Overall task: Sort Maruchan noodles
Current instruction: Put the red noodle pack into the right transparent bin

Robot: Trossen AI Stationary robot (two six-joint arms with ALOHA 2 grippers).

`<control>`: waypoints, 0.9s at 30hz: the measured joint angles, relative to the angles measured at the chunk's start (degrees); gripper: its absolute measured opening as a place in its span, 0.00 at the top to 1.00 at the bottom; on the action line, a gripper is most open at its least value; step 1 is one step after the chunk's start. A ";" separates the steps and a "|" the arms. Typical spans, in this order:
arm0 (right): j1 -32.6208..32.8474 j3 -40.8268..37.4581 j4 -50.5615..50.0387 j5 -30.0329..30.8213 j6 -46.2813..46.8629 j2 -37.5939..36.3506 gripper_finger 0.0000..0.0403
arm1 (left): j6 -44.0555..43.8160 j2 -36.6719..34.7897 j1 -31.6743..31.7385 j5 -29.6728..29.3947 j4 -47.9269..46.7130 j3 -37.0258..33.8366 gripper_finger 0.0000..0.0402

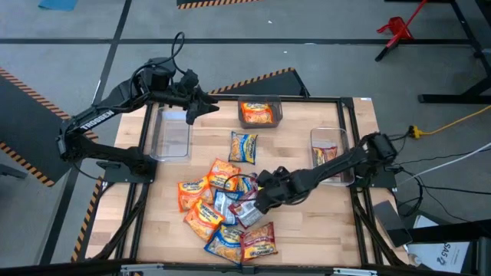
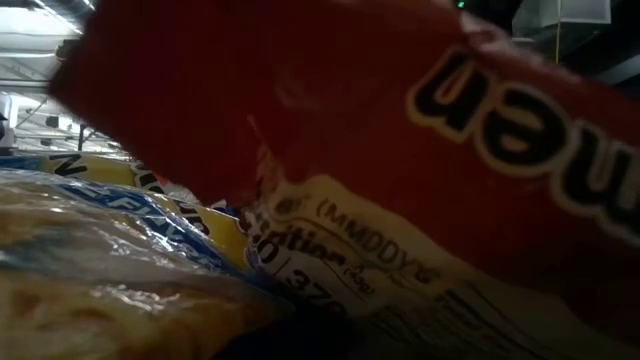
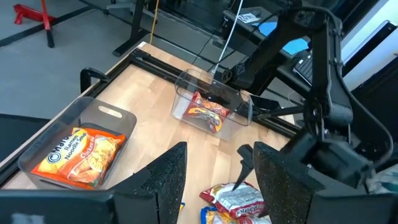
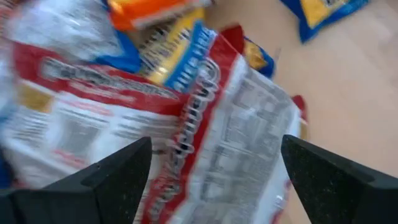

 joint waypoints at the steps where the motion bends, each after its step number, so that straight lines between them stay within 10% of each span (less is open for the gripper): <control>1: 0.00 1.25 -1.71 0.40 0.02 1.22 0.15 | 0.00 0.00 0.00 0.00 -0.03 0.00 0.55; 14: -0.02 4.90 -12.26 0.61 9.10 6.05 0.20 | 1.37 -0.02 0.00 0.02 -0.36 0.01 0.55; 27: -0.04 5.64 -14.91 -1.79 11.64 5.66 0.95 | 1.49 -0.02 0.00 -0.21 -0.21 0.00 0.55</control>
